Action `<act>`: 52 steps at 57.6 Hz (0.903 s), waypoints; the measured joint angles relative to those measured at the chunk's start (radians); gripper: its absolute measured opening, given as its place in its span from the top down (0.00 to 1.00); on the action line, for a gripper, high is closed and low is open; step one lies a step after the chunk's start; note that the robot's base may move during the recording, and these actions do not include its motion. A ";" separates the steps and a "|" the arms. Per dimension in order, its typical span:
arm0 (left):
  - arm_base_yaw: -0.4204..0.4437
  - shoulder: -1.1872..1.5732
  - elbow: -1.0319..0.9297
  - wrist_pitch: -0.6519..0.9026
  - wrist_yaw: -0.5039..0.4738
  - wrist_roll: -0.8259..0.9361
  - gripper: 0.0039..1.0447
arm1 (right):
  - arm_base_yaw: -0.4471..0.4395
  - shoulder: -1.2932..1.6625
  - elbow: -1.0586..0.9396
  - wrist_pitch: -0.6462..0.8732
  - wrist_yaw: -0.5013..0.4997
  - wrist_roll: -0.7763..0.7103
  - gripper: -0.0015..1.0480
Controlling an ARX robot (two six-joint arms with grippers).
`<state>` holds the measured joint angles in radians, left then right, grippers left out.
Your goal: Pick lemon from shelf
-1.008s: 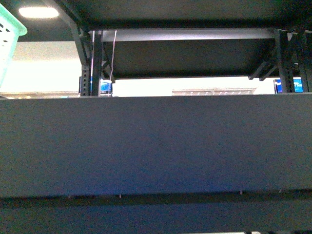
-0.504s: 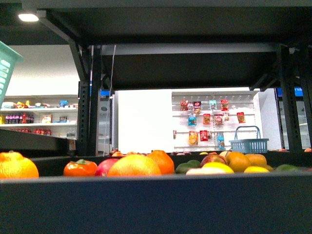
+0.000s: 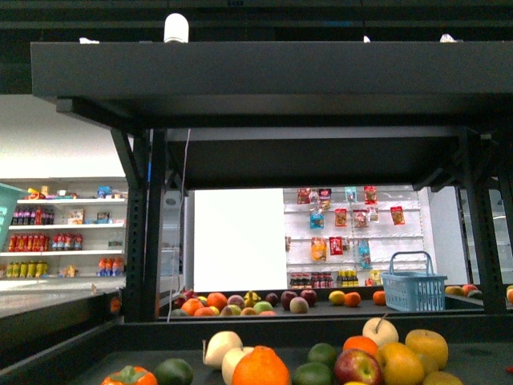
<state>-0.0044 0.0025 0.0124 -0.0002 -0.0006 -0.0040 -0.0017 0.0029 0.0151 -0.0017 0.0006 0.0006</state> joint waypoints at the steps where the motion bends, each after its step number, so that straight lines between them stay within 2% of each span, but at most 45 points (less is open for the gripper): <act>1: 0.000 0.000 0.000 0.000 0.000 0.000 0.07 | 0.000 0.000 0.000 0.000 -0.001 -0.001 0.07; 52: 0.000 0.000 0.000 0.000 0.000 0.000 0.07 | 0.000 0.000 0.000 0.000 -0.001 0.001 0.07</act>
<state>-0.0044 0.0025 0.0124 -0.0002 -0.0002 -0.0040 -0.0017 0.0029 0.0151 -0.0017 -0.0002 0.0013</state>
